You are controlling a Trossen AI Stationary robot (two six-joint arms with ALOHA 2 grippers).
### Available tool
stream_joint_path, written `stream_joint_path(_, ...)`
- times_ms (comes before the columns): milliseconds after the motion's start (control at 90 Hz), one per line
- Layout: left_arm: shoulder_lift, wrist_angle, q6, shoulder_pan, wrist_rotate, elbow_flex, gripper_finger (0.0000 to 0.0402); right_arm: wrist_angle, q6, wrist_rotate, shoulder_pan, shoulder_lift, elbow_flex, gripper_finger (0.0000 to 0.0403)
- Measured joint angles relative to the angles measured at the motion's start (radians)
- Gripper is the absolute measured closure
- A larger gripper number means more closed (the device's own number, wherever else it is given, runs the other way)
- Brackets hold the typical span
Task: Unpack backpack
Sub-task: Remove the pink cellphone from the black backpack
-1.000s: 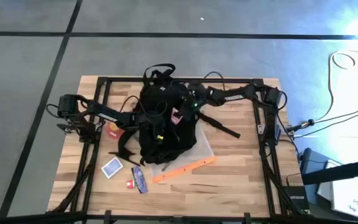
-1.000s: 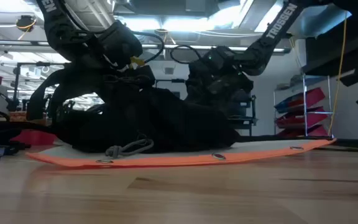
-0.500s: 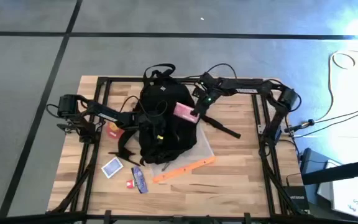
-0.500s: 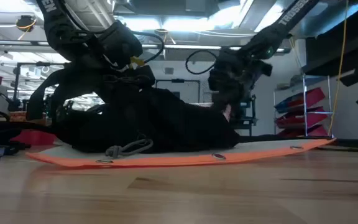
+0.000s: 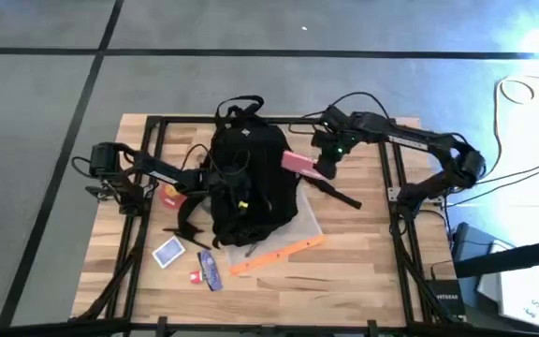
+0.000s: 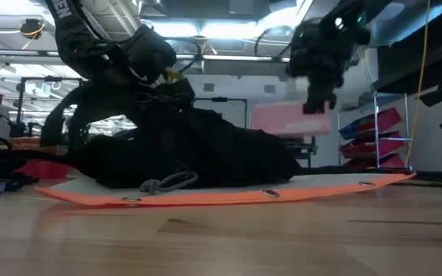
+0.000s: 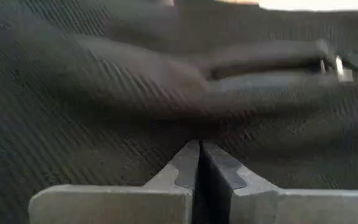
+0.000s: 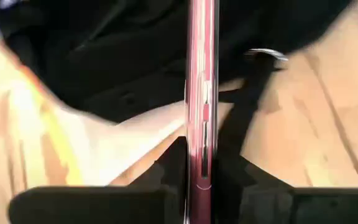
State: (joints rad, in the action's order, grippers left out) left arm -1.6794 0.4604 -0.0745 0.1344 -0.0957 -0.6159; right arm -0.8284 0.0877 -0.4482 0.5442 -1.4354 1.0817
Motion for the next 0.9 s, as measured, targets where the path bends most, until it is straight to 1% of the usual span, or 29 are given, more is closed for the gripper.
stream_joint_path(111,0.0,0.136,0.03,-0.023,-0.08,-0.001,0.0402,-0.004,0.026,-0.006,-0.072,0.074,-0.003,0.037)
stream_joint_path(167,0.0,0.21,0.056,-0.033,-0.104,-0.001,0.0402,0.009,0.03,-0.009,-0.121,0.103,-0.011,0.037)
stream_joint_path(378,0.003,0.511,0.103,-0.043,-0.104,-0.003,0.0402,0.125,0.052,-0.016,-0.35,0.155,-0.029,0.037)
stream_joint_path(456,0.023,0.591,0.098,-0.056,-0.077,-0.003,0.0402,0.186,0.049,-0.015,-0.438,0.155,-0.029,0.037)
stream_joint_path(511,0.046,0.615,0.082,-0.07,-0.057,-0.003,0.0402,0.215,0.048,0.0,-0.503,0.154,-0.029,0.037)
stream_joint_path(567,0.068,0.63,0.058,-0.09,-0.028,-0.004,0.0402,0.243,0.045,0.037,-0.568,0.152,-0.029,0.037)
stream_joint_path(700,0.108,0.597,0.023,-0.16,0.03,-0.005,0.0402,0.258,0.025,0.191,-0.721,0.143,-0.029,0.037)
stream_joint_path(789,0.108,0.53,-0.003,-0.216,0.025,-0.006,0.0402,0.266,0.02,0.297,-0.808,0.129,-0.029,0.037)
stream_joint_path(900,0.107,0.482,-0.064,-0.293,-0.018,-0.005,0.0402,0.312,-0.028,0.437,-0.905,0.098,-0.03,0.037)
